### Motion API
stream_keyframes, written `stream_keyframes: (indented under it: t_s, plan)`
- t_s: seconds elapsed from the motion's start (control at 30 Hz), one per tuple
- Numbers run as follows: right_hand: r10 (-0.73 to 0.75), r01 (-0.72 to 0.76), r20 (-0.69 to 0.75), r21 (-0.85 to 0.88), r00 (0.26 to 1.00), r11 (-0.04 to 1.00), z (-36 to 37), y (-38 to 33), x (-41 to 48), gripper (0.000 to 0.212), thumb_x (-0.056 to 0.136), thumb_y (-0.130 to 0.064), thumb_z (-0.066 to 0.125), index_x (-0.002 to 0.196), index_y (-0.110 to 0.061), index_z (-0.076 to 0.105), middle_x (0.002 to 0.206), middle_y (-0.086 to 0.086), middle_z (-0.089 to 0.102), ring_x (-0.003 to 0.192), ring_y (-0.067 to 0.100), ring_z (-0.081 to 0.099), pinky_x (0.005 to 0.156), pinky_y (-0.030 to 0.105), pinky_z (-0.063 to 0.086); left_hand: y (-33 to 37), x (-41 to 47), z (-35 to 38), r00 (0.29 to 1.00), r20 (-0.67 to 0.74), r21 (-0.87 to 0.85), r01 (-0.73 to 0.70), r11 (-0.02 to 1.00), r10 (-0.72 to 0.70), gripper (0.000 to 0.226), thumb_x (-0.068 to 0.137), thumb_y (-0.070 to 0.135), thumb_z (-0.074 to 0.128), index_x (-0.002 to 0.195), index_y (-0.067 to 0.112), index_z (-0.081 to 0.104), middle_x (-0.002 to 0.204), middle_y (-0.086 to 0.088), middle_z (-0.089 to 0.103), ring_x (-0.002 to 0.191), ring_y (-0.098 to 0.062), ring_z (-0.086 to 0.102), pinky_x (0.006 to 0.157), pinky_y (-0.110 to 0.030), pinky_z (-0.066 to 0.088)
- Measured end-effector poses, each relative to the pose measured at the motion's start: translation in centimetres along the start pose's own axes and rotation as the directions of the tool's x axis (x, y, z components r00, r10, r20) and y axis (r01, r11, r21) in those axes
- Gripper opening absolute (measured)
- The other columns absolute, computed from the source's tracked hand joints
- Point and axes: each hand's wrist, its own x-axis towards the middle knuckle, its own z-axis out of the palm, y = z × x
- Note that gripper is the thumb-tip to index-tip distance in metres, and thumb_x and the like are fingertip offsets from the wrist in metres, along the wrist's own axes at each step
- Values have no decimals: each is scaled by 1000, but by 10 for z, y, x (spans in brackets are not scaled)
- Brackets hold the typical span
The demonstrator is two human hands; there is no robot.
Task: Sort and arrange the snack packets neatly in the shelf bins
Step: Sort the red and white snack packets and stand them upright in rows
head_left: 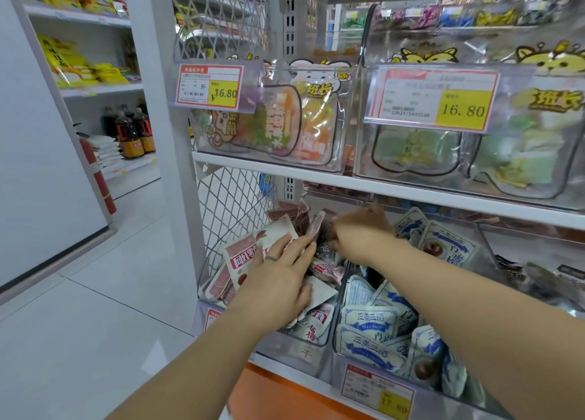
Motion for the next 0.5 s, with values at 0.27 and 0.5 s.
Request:
stream_keyframes:
  t_s: [0.27,0.5]
  plan:
    - [227,-113,-228,426,947,898,13,-3,-4,27,89,-28,45,84,-29,72,78,-8,68,80,18,62,89,35,42,1,-4,-3,999,-39,57,-5,998,7,55,93,45,32,146,30,25,158,2,3,140,-23,22,111,-55,18]
    - [525,111,-191,977,829,180,-13,-3,-76,22,83,-5,60,77,-24,69,69,-6,66,55,0,55,55,6,42,-4,-9,-16,997,-75,-279,12,960,-34,60,89,51,49,143,39,26,154,13,7,140,-16,19,115,-47,18]
